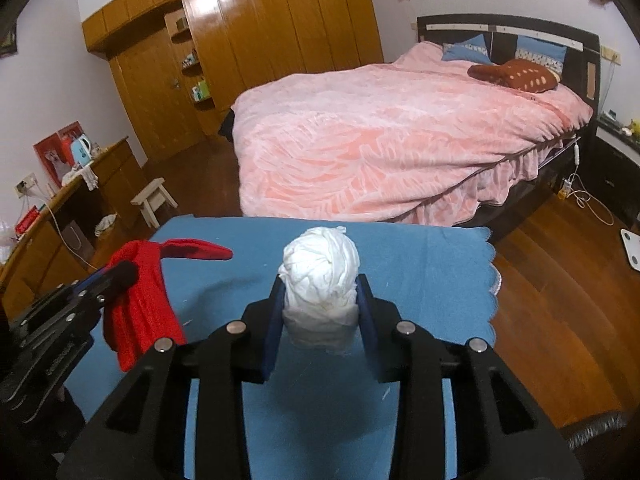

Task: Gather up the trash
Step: 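Carry the red glove and white tissue over the bin with both tools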

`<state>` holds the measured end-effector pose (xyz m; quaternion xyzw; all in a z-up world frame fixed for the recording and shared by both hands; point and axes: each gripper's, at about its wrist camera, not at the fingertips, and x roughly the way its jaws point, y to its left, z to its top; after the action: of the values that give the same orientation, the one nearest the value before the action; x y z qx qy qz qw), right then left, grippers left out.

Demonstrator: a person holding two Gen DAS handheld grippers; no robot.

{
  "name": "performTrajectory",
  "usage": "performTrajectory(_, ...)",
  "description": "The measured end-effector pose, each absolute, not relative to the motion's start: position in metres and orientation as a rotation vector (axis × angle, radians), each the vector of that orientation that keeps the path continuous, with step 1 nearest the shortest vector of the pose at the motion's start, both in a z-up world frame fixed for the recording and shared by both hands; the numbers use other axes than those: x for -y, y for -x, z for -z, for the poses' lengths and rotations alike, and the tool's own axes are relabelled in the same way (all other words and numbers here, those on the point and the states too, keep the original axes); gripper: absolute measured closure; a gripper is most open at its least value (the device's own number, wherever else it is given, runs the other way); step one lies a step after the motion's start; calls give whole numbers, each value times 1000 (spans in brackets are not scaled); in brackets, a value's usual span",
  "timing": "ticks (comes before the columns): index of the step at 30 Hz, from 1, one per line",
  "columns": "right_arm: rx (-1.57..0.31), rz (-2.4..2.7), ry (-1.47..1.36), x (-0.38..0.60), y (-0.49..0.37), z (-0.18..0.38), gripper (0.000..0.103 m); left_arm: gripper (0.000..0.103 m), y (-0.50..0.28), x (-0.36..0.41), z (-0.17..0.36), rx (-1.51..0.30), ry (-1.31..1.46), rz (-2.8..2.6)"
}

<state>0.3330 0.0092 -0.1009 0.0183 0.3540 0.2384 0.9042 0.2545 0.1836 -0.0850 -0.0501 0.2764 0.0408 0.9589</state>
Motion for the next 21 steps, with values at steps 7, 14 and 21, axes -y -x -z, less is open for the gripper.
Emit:
performTrajectory(7,-702,-511,-75,10,-287,75,70,92,-218,-168,67,-545,94,-69)
performTrajectory(14,-668,-518,-97,32,-244,51,70,92,-178,-152,54,-539,97,-59)
performTrajectory(21,-647,-514,-96,55,-193,33,70,92,-143,-132,38,-521,96,-24)
